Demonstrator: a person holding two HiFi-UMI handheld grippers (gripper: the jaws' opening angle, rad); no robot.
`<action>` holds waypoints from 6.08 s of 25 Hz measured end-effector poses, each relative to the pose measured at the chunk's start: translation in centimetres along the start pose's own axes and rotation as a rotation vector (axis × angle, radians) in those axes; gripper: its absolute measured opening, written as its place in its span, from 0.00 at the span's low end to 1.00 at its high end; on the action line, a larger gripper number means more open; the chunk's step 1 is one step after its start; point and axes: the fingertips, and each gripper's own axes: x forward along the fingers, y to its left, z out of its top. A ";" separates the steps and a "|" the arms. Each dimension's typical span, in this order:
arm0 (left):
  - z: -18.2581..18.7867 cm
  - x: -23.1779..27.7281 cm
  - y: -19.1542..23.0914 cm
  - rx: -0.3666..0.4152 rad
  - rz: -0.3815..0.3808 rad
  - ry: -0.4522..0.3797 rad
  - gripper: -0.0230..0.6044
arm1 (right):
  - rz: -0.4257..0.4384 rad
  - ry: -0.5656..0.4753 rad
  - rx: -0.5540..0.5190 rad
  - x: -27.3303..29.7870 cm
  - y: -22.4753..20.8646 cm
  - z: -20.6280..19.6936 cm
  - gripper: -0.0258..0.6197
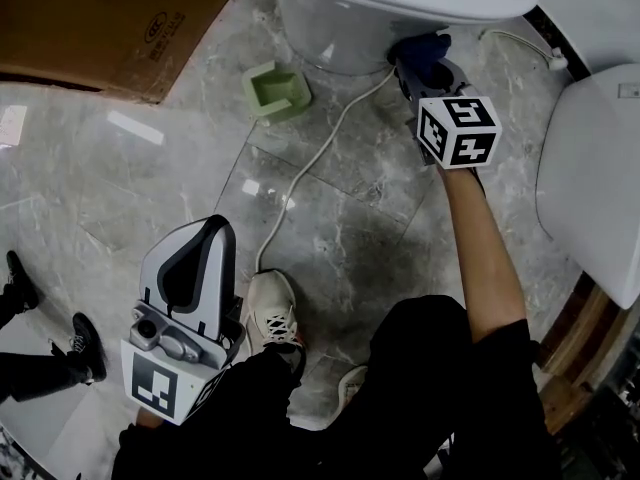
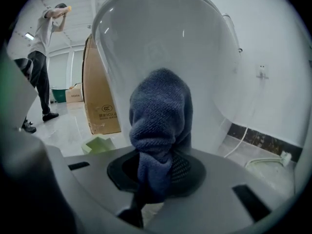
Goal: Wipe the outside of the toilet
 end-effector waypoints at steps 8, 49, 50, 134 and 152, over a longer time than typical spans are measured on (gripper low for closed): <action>-0.4 0.6 -0.1 -0.005 -0.018 0.007 0.05 | 0.008 0.049 0.046 2.0 -0.1 -3.4 0.15; 1.7 -0.2 -1.9 0.032 0.042 -0.020 0.05 | 0.002 -0.068 0.013 -9.3 1.9 -0.2 0.15; 1.9 -0.3 -2.2 0.041 0.044 -0.022 0.05 | 0.000 -0.095 0.006 -10.6 1.8 1.0 0.15; 78.3 -6.6 -5.7 0.089 0.231 -0.007 0.05 | -0.294 -0.430 0.001 -61.6 5.6 78.4 0.15; 82.7 -4.8 -7.1 0.159 0.275 -0.115 0.05 | -0.291 -0.534 -0.003 -62.5 3.1 81.8 0.14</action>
